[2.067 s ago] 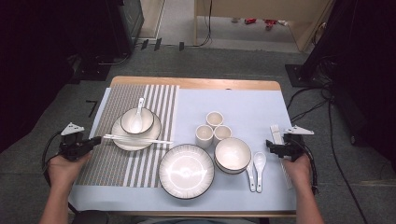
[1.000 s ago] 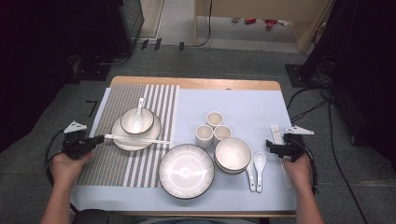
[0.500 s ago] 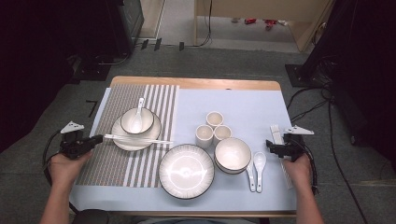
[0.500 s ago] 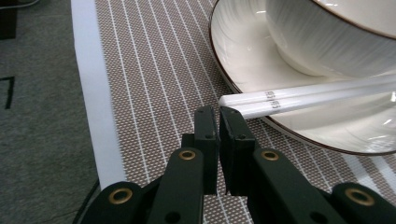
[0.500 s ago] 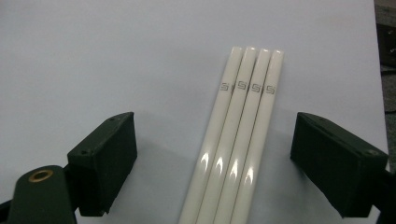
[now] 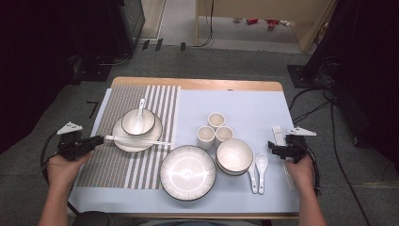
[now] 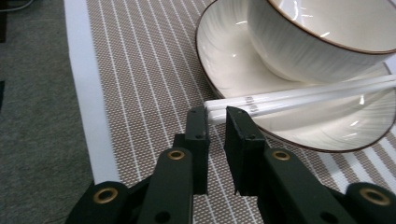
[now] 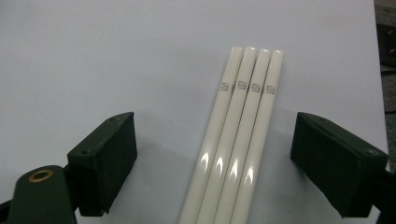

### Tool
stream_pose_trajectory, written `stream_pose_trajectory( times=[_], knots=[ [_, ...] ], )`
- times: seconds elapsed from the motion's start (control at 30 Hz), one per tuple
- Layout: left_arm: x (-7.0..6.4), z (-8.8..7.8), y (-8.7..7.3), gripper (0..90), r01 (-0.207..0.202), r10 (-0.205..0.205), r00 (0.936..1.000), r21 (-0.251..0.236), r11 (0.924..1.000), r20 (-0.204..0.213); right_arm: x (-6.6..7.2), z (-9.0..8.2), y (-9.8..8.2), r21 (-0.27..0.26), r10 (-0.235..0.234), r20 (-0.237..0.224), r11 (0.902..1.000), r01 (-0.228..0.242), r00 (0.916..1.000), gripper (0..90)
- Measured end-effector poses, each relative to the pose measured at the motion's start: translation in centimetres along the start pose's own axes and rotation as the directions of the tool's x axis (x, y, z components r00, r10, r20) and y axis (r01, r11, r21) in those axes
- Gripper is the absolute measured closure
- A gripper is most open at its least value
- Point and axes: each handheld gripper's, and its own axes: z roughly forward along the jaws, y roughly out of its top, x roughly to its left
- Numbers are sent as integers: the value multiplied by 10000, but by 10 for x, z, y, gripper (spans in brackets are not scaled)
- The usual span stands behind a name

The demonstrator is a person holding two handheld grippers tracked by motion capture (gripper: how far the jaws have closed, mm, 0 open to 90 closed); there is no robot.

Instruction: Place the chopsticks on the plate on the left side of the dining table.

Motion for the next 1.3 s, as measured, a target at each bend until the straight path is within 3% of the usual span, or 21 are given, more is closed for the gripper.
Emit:
stream_pose_trajectory(
  times=[0.17,0.57,0.73,0.93,1.3],
  knots=[
    [-3,-3,2,700,108,-112,9996,128,9999,256,0,0,0,-1,-1,1,10000,1,10000,142],
    [-20,-6,8,551,-356,354,9970,15,9994,690,0,0,0,0,-1,0,10000,1,10000,142],
    [-23,-7,10,566,-276,272,9952,25,9996,940,0,0,0,1,-1,0,10000,1,10000,142],
    [-30,-8,13,568,-515,533,9928,-193,9985,1074,0,0,0,0,1,1,10000,-1,10000,142],
    [-41,-2,17,426,-931,928,9872,-35,9956,1299,0,0,0,1,3,0,10000,-3,10000,142]
  ],
)
